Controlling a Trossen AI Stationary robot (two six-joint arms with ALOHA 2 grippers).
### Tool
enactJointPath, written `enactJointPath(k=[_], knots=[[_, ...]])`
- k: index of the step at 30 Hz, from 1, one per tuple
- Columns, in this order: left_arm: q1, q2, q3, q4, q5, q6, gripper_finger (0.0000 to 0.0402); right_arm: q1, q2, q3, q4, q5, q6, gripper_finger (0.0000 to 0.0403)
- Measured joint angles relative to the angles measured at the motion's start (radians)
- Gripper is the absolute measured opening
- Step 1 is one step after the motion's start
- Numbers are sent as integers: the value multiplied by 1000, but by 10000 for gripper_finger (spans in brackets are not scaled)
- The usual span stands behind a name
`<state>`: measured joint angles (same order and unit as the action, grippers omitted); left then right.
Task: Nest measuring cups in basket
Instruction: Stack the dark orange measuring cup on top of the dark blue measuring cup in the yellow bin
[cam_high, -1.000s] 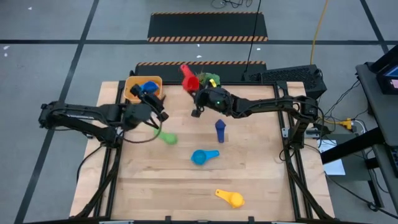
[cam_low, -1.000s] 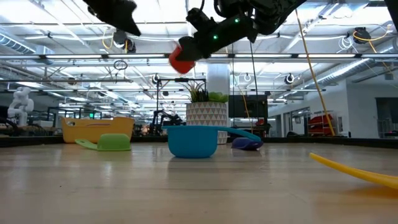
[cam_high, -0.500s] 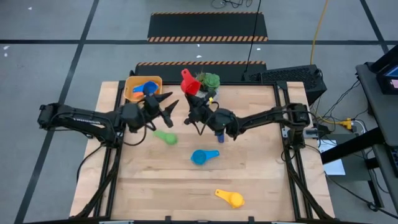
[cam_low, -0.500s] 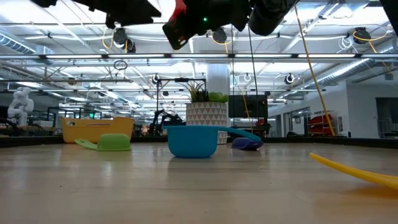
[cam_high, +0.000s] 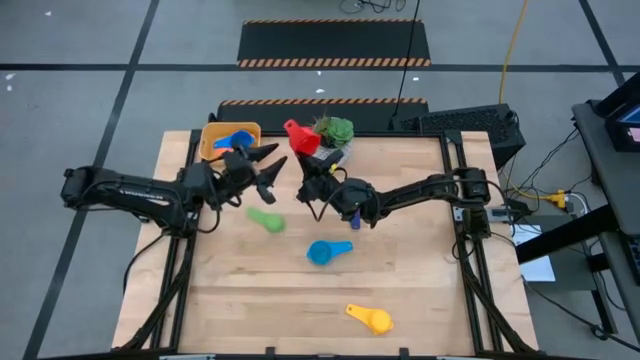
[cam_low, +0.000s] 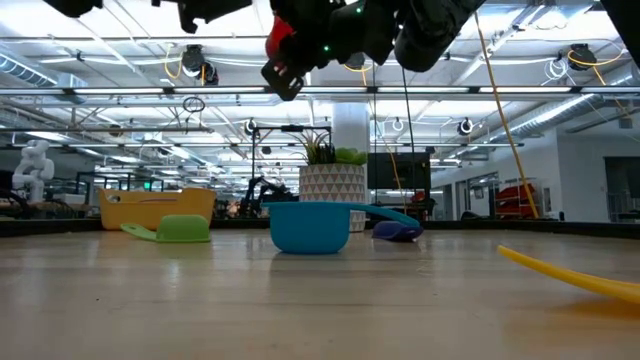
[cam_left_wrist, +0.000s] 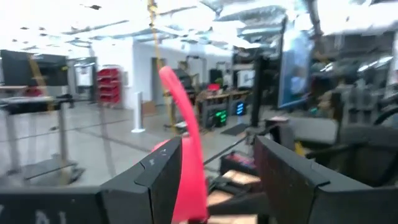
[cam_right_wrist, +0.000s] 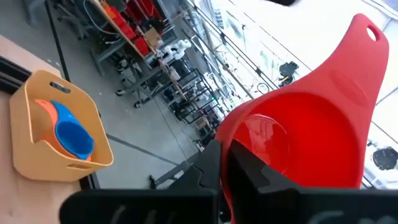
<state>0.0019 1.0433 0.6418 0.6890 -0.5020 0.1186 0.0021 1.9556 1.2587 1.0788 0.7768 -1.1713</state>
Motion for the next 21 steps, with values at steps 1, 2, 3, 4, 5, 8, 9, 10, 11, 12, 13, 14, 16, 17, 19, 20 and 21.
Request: enactJointPath(k=[1,2,3,4,5,8,9,10,11,12,13,14,16,17,19,20,21], knots=[[11,9,0,8,33,-6,200,0,1,0,3,-9,0,0],[19,19,-1,12,57,-12,195,0,2,0,2,-18,-1,0],[27,34,0,24,73,-20,190,0,2,0,3,-20,-1,0],[35,48,3,29,79,-24,183,0,2,0,2,-21,-1,0],[45,61,5,36,83,-24,176,0,2,0,3,-21,-5,0],[72,99,5,91,86,-3,151,0,2,0,2,-20,-35,0],[80,109,5,117,93,5,143,0,2,0,2,-20,-45,0],[91,118,5,137,104,11,134,0,2,0,2,-21,-49,0],[101,126,5,152,115,11,125,0,2,0,2,-20,-51,0],[112,132,5,158,125,6,116,0,2,0,2,-20,-53,0],[125,138,5,156,135,-4,106,0,2,0,2,-20,-53,0],[138,145,5,154,142,-16,97,0,2,0,2,-20,-53,0],[159,152,5,148,179,-36,75,0,2,0,0,-17,-61,0],[171,151,5,146,204,-45,64,-1,2,0,0,-19,-70,0],[192,154,6,151,260,-62,38,-1,1,0,-8,-20,-81,0],[199,161,6,155,283,-72,25,-1,1,0,-14,-17,-79,0],[205,164,6,155,301,-75,15,-1,1,0,-21,-12,-78,0]])
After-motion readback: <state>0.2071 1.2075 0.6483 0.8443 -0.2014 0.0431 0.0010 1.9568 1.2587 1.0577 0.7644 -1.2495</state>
